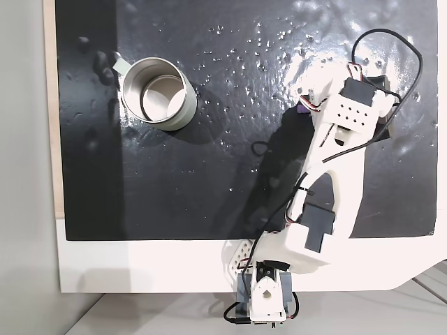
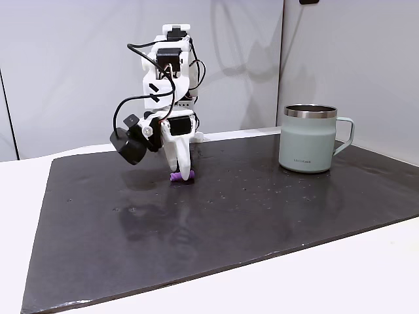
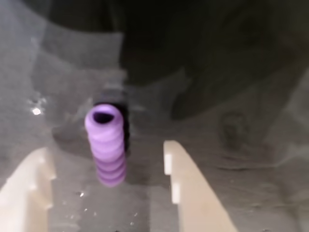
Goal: Grasp a pengrip and put it in the cup.
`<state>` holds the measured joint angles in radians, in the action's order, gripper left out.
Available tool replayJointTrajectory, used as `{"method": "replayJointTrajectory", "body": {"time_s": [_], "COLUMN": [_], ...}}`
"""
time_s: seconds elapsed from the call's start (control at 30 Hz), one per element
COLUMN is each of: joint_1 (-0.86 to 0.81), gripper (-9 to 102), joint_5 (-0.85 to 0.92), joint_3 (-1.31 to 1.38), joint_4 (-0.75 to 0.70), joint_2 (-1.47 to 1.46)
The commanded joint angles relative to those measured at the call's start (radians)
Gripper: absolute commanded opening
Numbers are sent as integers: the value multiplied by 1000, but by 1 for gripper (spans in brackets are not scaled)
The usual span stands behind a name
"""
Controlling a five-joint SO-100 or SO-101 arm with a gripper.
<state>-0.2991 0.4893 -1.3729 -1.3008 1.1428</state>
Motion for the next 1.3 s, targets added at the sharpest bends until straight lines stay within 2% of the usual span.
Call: {"method": "replayJointTrajectory", "body": {"time_s": [0.0,0.2,0.43,0.6,0.77,1.03,1.27], "joint_1": [17,41,37,21,2,-14,32], "gripper": [21,17,0,0,0,0,0], "joint_5": [11,11,15,18,-3,-28,-46], "joint_3": [72,72,72,77,179,439,304], "joint_4": [37,48,49,40,-95,-387,-391], "joint_2": [0,-25,-41,-48,-2,133,419]}}
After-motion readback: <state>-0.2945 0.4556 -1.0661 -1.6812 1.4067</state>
